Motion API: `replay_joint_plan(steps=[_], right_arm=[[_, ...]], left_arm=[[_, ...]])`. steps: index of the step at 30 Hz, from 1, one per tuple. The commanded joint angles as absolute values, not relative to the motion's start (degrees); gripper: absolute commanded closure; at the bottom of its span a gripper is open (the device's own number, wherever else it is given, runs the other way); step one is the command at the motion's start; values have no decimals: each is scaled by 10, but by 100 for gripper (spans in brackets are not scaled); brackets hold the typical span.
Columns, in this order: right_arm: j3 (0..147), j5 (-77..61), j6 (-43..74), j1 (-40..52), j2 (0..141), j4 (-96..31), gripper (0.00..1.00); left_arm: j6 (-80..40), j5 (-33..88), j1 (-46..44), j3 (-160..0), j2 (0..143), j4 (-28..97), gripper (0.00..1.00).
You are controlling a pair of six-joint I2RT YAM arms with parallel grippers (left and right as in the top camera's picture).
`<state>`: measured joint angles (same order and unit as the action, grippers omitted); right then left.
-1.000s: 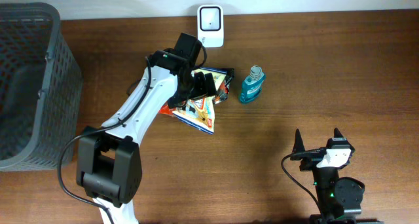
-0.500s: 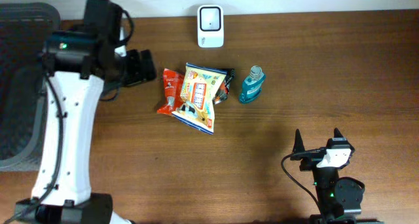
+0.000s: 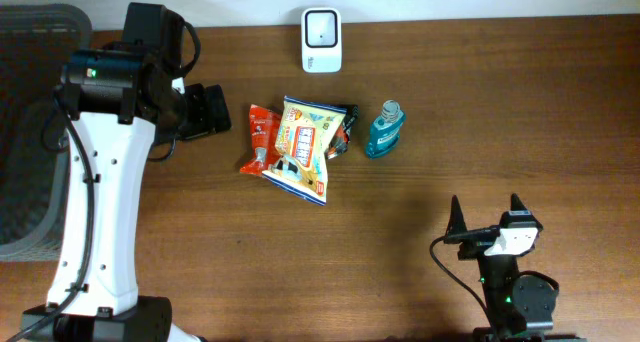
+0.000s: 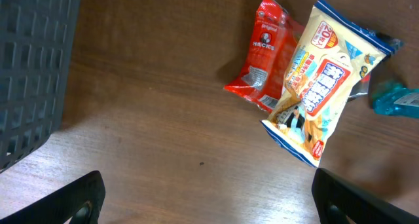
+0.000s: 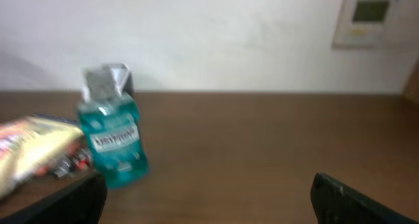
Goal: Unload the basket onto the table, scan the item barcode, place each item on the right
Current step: 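Move the right gripper to the Listerine bottle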
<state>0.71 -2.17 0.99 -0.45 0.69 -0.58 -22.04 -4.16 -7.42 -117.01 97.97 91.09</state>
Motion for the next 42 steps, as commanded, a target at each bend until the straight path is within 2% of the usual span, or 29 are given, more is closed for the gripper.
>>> replay_joint_plan(steps=[1,3,4,7,9,12,15,18,21,25,30,33,34,35,36,39,42], right_arm=[[3,-247,127,-8,4,48,2],[3,-342,206,-8,4,76,1],[3,-343,237,-8,4,107,2],[7,-321,242,-8,4,263,2],[36,-285,227,-8,5,261,2],[176,-270,83,-8,65,83,2],[349,-268,-55,-8,192,-164,2],[498,-284,-98,-8,363,-359,2],[557,-403,-94,-8,503,-375,2],[574,-470,-36,-6,657,-296,2],[762,-249,-36,81,855,-409,2],[796,-170,-36,118,927,-387,2],[796,-147,-36,123,938,-384,4],[796,-112,-36,127,950,-379,18],[796,-75,-42,128,956,-373,22],[796,-23,-58,128,957,-359,23],[796,-63,-58,128,966,-359,33]], left_arm=[[-213,-52,-74,-1174,977,910,1],[-213,-52,-73,-1174,977,910,1],[-213,-52,-73,-1174,977,910,1],[-213,-52,-73,-1174,977,910,1],[-213,-52,-73,-1174,977,910,1],[-213,-52,-73,-1174,977,910,1],[-213,-52,-73,-1174,977,910,1],[-213,-52,-73,-1174,977,910,1],[-213,-52,-73,-1174,977,910,1],[-213,-52,-73,-1174,977,910,1],[-213,-52,-73,-1174,977,910,1],[-213,-52,-73,-1174,977,910,1],[-213,-52,-73,-1174,977,910,1],[-213,-52,-73,-1174,977,910,1],[-213,-52,-73,-1174,977,910,1],[-213,-52,-73,-1174,977,910,1],[-213,-52,-73,-1174,977,910,1]])
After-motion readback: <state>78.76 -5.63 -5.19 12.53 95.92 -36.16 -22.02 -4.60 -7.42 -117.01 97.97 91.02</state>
